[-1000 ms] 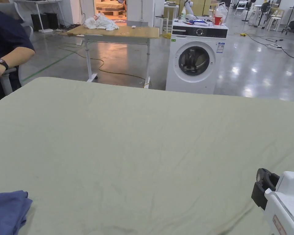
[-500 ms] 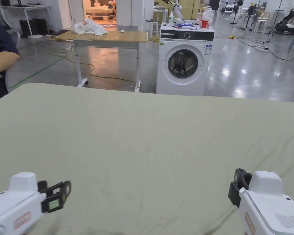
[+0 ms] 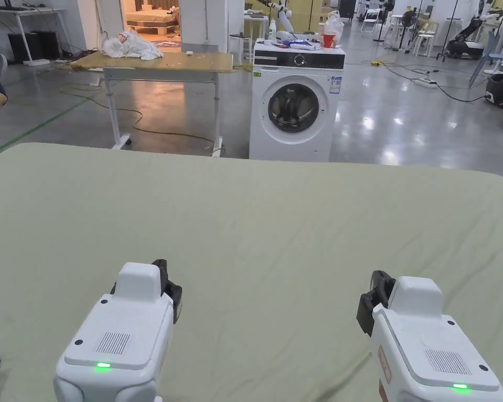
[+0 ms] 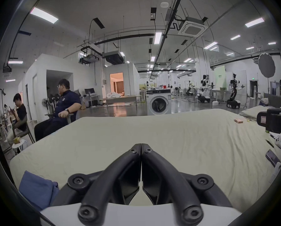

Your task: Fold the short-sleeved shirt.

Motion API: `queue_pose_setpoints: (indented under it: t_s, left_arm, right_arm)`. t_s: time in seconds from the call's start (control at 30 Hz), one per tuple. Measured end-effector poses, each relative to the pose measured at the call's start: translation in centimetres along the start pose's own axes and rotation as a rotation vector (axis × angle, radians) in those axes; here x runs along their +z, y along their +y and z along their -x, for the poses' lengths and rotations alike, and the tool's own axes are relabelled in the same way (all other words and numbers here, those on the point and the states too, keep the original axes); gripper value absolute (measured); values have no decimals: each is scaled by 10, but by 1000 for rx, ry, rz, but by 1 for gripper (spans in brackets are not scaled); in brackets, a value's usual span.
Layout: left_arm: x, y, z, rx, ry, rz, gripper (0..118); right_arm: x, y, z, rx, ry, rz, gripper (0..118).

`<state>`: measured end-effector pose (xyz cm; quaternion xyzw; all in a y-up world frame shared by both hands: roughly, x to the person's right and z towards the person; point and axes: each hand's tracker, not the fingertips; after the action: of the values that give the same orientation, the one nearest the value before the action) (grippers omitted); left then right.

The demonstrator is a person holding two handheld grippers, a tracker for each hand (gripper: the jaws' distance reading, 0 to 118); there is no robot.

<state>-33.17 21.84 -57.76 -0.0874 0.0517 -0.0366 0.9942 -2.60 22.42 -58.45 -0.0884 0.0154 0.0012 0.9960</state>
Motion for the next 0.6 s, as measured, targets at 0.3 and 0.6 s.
queue_pose_setpoints:
  t_s: [0.3,0.6]
  left_arm:
    - [5,2,0,22,28,-37,0]
    - [8,8,2,19,32,-59,0]
  right_arm:
    - [1,1,4,14,1,-19,0]
    - [1,1,8,20,-1,-29,0]
